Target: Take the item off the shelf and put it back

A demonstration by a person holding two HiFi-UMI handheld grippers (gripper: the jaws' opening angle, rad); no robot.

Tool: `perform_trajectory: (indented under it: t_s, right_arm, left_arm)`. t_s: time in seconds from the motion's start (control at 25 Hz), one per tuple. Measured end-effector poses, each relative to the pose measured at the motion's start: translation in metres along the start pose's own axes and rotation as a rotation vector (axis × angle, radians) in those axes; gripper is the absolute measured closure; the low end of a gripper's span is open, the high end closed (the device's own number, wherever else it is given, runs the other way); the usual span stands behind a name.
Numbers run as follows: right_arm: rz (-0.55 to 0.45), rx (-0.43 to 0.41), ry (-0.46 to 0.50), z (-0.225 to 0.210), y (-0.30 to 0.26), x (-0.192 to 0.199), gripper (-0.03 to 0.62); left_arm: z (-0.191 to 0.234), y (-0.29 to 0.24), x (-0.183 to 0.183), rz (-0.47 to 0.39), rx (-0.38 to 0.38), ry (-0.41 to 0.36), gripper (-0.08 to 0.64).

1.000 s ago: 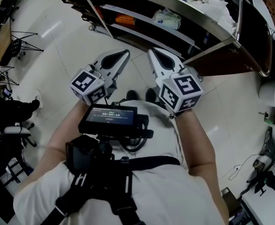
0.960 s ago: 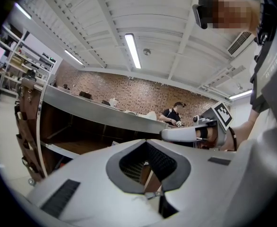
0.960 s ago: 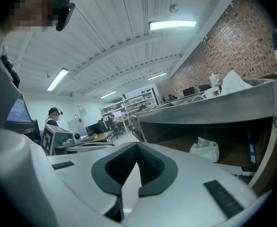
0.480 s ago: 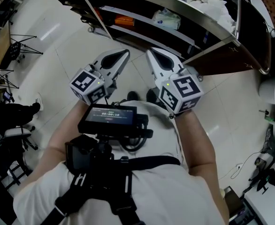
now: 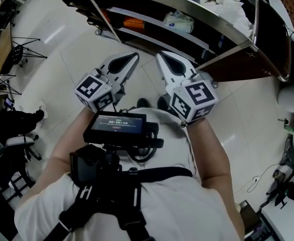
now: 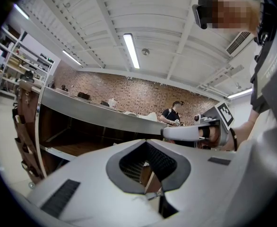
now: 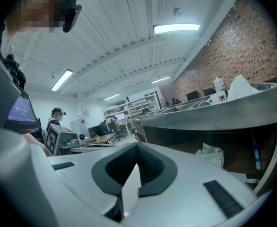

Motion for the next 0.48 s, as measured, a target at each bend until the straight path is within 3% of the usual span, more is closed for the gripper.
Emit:
perform_trajectory:
  t_s: [0.48]
  right_arm:
    - [-0.017,-0.032,-0.002,-0.006,0.005,-0.003,0.592]
  left_arm:
    - [-0.012,-0.008,-0.005,0.012,-0.011,0.011,0.554]
Point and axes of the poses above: the fingertips, and each gripper's own axes: y backward along the fingers, z to its left, x out of its underside, the point moved 9 cm from there along y, backward along the fingers, and after that the axes turned 1 degree about -x, right-handed, at the moved point
